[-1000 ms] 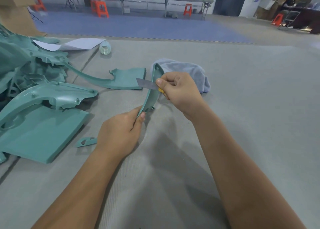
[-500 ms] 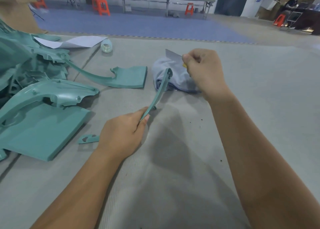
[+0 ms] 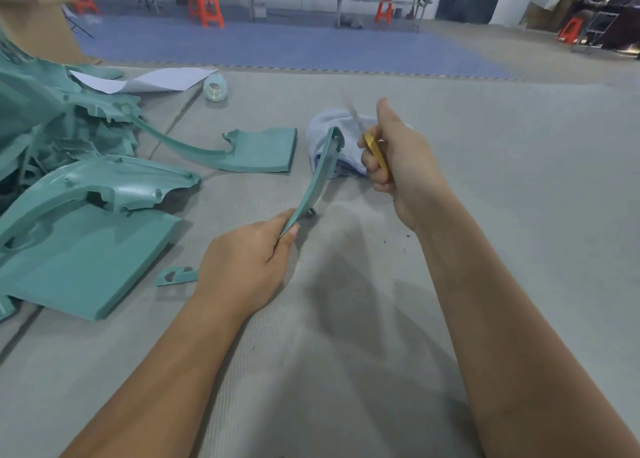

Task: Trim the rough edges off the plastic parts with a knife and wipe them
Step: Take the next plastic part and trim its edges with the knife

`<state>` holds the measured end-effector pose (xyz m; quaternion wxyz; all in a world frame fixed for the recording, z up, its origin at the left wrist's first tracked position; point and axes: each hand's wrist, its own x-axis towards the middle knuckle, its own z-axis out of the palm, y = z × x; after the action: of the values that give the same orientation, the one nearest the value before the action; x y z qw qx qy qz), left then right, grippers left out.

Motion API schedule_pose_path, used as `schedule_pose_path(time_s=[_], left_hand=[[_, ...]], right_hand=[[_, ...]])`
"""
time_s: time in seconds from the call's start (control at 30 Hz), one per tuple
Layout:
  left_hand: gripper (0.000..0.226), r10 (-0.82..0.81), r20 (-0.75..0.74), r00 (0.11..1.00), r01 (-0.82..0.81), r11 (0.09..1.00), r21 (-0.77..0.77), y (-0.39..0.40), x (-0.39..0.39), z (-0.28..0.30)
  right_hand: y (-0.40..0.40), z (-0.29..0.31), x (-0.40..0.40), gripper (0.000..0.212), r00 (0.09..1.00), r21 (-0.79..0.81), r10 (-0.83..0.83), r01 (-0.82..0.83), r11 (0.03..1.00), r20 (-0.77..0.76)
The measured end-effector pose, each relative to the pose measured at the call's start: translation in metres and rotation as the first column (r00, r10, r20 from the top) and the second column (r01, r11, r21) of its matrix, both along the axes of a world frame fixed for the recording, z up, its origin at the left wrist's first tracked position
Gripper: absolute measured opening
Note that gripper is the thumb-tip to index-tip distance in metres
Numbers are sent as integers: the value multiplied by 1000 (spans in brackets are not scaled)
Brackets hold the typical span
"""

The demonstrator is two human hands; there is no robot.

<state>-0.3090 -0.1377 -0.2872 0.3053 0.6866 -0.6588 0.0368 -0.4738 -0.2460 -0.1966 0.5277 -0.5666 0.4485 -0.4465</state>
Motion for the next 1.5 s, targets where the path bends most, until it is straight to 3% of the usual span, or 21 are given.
schedule_pose_path(time_s=[0.13,0.33,0.47,0.7,0.93,1.13,1.2,1.33,1.5], left_hand=[[45,14,-2,1000,-14,1000,2,-1,1,-1],[44,25,0,1000,-25,1000,-13,-1,1,-1],[45,23,-2,1000,-23,1000,-6,-1,2,-1],[46,-2,-25,1000,3,1000,14,1,1,1],[49,-37,-21,999,37,999,19,1,1,2],[46,-3,-32,999,3,1000,-6,0,1,2],[45,-10,-32,999,10,1000,-8,1,2,2],[45,-4,-29,1000,4,1000,-6,1,2,1],[46,-9,-27,1000,9,1000,4,0,2,1]], right_hand=[[-1,0,-13,14,991,-165,126,-133,977,-56],[1,-9,-16,35,974,-289,211,-227,930,-86],[-1,-12,-10,38,957,-287,284,-287,914,-54],[-10,-21,2,48,973,-332,162,-209,920,-164],[-15,-28,-3,46,964,-326,217,-257,910,-155],[-8,-34,-4,49,859,-226,391,-474,851,-331],[-6,-32,-3,51,837,-197,446,-518,832,-319],[-11,-24,-3,47,939,-292,341,-340,894,-50],[-20,-28,-1,49,972,-354,194,-229,907,-132]])
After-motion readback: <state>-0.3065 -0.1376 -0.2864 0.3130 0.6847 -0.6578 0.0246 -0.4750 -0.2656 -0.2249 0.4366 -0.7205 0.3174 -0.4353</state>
